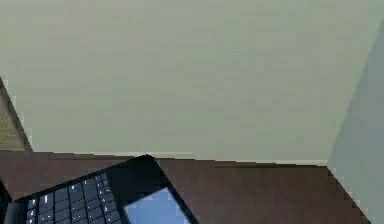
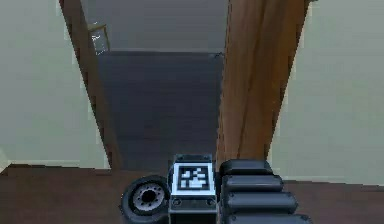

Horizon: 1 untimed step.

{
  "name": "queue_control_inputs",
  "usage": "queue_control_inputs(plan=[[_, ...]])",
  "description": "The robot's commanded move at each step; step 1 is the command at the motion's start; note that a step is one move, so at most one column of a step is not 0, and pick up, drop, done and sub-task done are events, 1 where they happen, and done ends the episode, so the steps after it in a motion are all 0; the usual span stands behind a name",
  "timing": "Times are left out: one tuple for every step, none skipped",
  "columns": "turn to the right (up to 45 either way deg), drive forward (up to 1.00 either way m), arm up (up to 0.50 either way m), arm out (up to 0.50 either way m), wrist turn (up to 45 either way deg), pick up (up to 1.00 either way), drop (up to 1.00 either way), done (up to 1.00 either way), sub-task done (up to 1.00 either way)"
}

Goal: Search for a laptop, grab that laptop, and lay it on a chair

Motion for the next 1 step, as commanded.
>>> queue_control_inputs(plan=[[45.0, 0.00, 0.00, 0.00, 0.0, 0.00, 0.00, 0.00, 0.00]])
